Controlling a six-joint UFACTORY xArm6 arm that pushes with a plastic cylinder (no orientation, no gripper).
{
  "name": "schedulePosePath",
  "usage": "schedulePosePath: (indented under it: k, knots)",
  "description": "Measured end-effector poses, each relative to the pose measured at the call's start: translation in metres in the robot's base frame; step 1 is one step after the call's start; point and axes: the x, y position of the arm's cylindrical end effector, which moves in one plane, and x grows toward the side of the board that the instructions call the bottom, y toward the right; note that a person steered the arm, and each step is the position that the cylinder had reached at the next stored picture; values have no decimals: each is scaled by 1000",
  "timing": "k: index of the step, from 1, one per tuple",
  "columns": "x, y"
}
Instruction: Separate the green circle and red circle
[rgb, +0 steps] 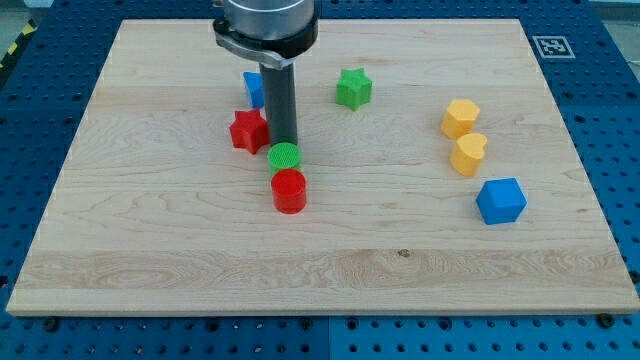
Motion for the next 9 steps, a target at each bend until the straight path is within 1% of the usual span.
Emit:
schedulePosePath:
  k: [1, 2, 3, 4, 5, 6, 7, 8, 9]
  knots:
    - [2, 5]
    - [6, 44]
    - [22, 67]
    - [33, 60]
    - [35, 32]
    - [38, 28]
    - [46, 56]
    - [54, 46]
    - [61, 14]
